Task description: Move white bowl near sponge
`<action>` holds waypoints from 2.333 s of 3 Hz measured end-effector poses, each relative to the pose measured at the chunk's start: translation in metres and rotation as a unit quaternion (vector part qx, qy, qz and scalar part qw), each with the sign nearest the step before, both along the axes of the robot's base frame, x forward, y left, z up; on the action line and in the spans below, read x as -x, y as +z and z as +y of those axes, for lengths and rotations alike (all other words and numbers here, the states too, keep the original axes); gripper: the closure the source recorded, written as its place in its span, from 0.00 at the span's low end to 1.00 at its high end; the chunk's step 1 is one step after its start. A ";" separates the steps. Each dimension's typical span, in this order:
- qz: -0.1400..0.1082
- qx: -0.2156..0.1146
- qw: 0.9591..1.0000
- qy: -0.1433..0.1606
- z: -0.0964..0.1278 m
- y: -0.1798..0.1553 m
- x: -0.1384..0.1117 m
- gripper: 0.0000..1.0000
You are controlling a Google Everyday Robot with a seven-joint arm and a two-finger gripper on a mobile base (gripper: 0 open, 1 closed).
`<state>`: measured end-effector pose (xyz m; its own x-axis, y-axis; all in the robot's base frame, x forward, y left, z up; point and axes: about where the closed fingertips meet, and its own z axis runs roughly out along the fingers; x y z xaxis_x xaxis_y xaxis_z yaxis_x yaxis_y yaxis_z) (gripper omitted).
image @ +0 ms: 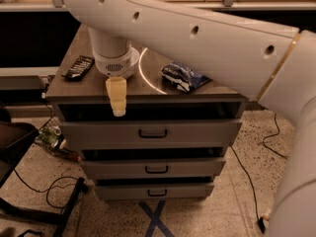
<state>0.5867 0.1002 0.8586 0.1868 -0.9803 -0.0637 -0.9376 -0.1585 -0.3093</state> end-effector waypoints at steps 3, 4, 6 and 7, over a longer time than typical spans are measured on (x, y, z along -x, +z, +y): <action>0.027 -0.005 1.000 0.012 0.017 -0.026 0.000 0.77; 0.027 -0.004 1.000 0.012 0.016 -0.027 0.001 1.00; 0.018 0.034 0.999 -0.007 -0.008 0.018 -0.054 1.00; 0.005 0.060 0.998 -0.020 -0.019 0.051 -0.087 1.00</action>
Offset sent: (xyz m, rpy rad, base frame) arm 0.0006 0.0240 -0.0351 0.0192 0.0745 0.0300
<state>0.6737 0.0816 0.9096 0.1478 -0.9876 0.0529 -0.9466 -0.1568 -0.2817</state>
